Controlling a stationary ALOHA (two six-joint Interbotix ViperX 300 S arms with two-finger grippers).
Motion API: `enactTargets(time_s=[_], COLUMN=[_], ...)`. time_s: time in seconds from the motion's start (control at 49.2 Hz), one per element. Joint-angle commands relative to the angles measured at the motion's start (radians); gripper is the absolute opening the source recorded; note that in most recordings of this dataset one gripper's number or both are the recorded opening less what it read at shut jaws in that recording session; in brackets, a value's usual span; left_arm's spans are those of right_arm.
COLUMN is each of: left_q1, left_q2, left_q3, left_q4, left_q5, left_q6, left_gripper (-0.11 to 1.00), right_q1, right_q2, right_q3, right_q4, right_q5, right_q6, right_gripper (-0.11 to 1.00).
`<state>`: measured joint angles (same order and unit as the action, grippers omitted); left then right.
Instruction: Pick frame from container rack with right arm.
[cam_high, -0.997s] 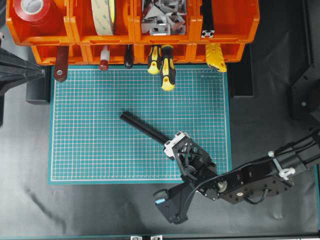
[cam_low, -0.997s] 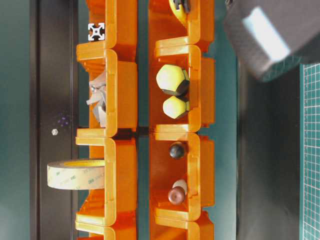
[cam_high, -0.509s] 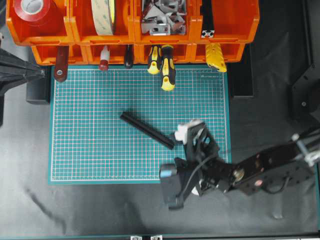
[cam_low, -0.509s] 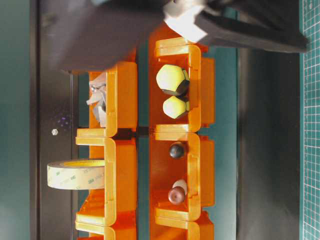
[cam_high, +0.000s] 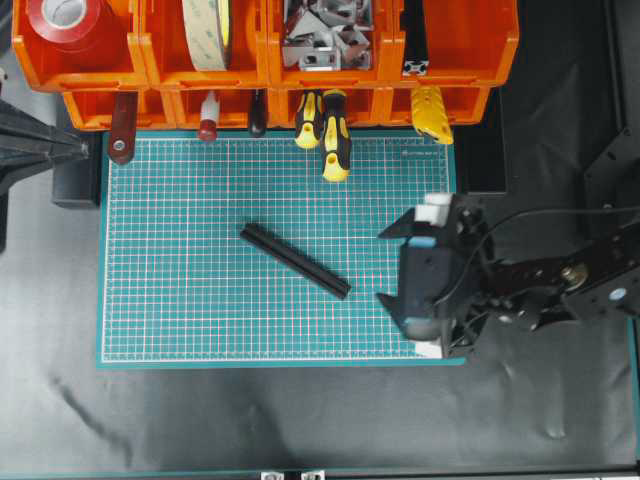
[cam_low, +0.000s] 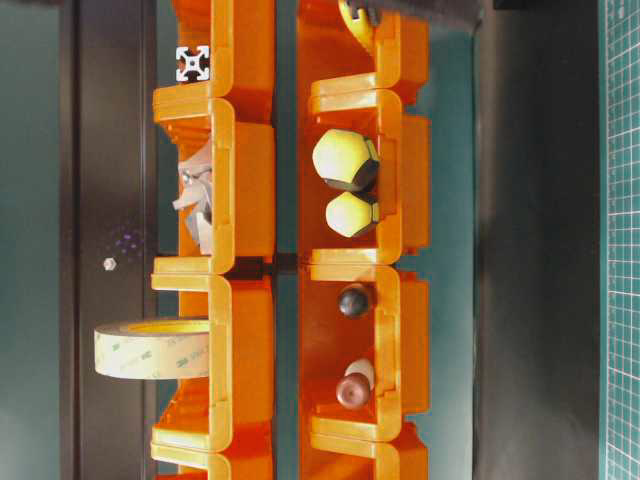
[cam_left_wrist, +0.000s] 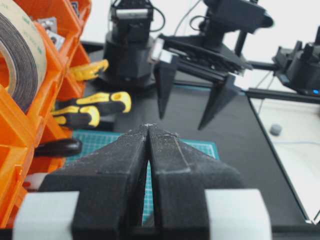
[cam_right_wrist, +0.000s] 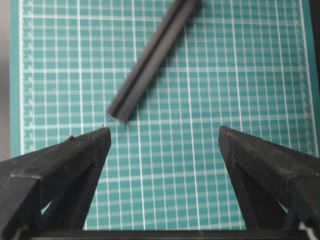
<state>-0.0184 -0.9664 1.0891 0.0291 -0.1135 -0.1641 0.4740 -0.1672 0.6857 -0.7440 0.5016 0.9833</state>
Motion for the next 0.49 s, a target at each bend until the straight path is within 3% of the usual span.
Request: enactTargets(time_s=[0.0, 0.244, 0.468], left_q1=[-0.002, 0.0, -0.002], left_q2=[0.005, 0.011, 0.011], left_q3=[-0.011, -0.008, -0.005], left_q4=[0.003, 0.003, 0.003], left_q5=[-0.005, -0.005, -0.006], left_q6=[-0.002, -0.002, -0.002], left_gripper=[0.0, 0.0, 0.0], right_q1=[0.002, 0.002, 0.003], right_q2=[-0.052, -0.104, -0.114], right_q3=[0.026, 0.078, 0.086], right_q4=[-0.003, -0.005, -0.005], right_q5=[-0.026, -0.087, -0.107], right_q6=[0.038, 0.127, 0.132], right_gripper=[0.84, 0.84, 0.84])
